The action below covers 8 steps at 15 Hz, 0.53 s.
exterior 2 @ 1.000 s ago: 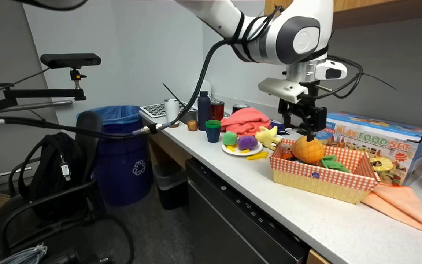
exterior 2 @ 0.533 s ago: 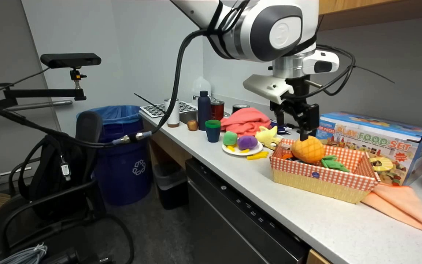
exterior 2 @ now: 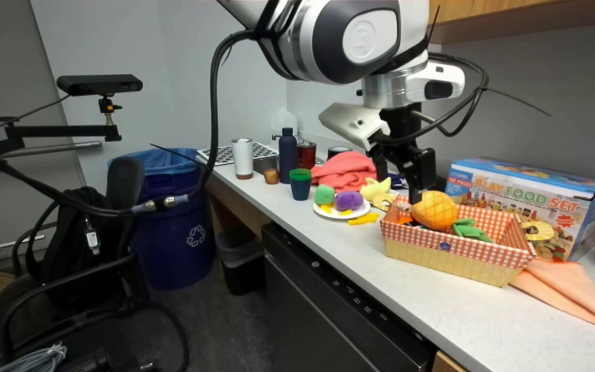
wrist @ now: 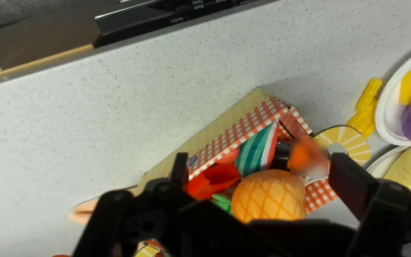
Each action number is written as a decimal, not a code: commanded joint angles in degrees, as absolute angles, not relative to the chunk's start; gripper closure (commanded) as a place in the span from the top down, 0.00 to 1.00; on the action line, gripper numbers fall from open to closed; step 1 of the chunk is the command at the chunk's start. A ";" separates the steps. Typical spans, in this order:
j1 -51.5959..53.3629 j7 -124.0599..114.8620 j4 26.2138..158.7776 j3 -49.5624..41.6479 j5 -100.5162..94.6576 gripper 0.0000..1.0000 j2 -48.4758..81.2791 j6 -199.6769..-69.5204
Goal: Put the yellow object inside the basket
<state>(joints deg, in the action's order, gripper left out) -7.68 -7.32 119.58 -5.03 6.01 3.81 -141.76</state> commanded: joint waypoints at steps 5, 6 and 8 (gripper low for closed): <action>-7.19 -7.28 120.07 -5.54 6.05 1.00 3.42 -141.70; -7.19 -7.28 120.07 -5.54 6.05 1.00 3.42 -141.70; -7.19 -7.28 120.07 -5.54 6.05 1.00 3.42 -141.70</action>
<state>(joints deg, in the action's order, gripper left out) -7.68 -7.32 120.16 -5.03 6.01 3.42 -141.84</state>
